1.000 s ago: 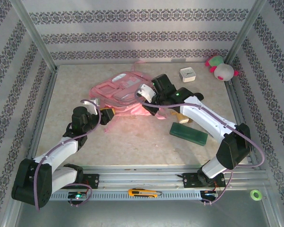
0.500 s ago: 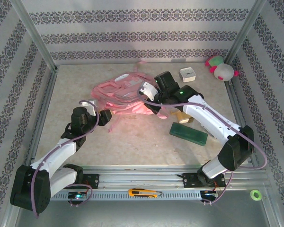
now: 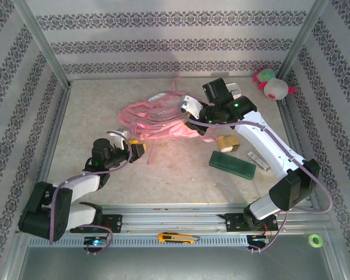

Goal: Pack books, pencil case, and school supplies into a backpack

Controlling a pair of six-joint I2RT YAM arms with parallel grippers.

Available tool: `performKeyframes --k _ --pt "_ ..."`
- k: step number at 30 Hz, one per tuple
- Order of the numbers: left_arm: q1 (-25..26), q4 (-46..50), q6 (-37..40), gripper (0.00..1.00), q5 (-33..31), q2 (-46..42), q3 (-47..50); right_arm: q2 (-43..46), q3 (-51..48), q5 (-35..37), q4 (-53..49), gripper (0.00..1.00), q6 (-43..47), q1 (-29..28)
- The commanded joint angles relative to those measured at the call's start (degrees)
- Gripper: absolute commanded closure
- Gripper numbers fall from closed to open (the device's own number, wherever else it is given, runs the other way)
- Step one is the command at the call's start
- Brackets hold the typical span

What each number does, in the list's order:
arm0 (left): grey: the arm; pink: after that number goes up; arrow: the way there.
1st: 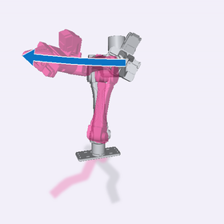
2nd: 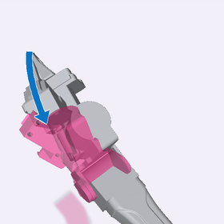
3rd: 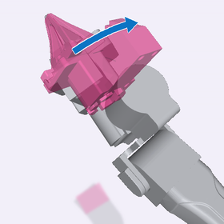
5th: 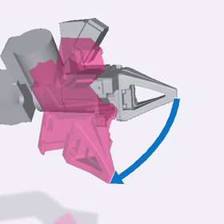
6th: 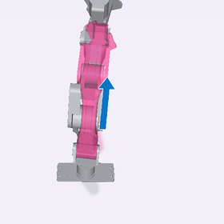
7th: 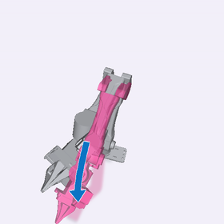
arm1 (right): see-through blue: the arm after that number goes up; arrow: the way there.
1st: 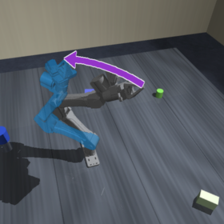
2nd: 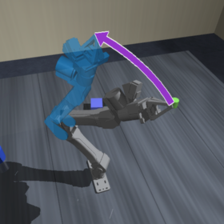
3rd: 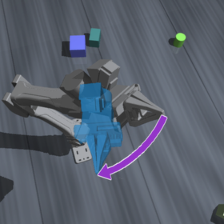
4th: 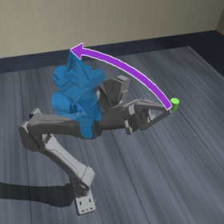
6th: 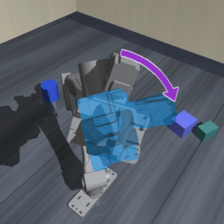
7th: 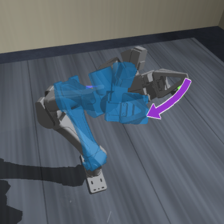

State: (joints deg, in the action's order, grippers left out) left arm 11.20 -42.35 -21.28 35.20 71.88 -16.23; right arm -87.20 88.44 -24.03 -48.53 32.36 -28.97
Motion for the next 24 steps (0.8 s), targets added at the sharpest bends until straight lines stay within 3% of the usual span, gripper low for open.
performKeyframes --k 1,4,15,19,24 --pt "0.48 -13.52 1.89 0.45 4.13 4.33 -0.03 3.31 2.61 -5.89 2.63 1.00 2.35 0.61" --pt "0.44 -21.28 -0.19 0.47 4.65 9.61 0.23 3.09 2.79 -5.92 2.27 1.00 2.54 0.71" --pt "0.62 -38.43 -9.19 0.98 11.07 19.82 -0.32 1.57 3.75 -2.90 3.08 1.00 -2.60 0.93" --pt "1.12 -37.69 -9.92 1.00 12.25 18.75 0.14 1.22 3.41 -2.02 4.54 1.00 -5.02 0.85" --pt "3.38 -28.80 -8.05 1.00 12.88 13.23 -0.36 1.81 0.49 1.21 9.05 1.00 -8.10 -0.65"
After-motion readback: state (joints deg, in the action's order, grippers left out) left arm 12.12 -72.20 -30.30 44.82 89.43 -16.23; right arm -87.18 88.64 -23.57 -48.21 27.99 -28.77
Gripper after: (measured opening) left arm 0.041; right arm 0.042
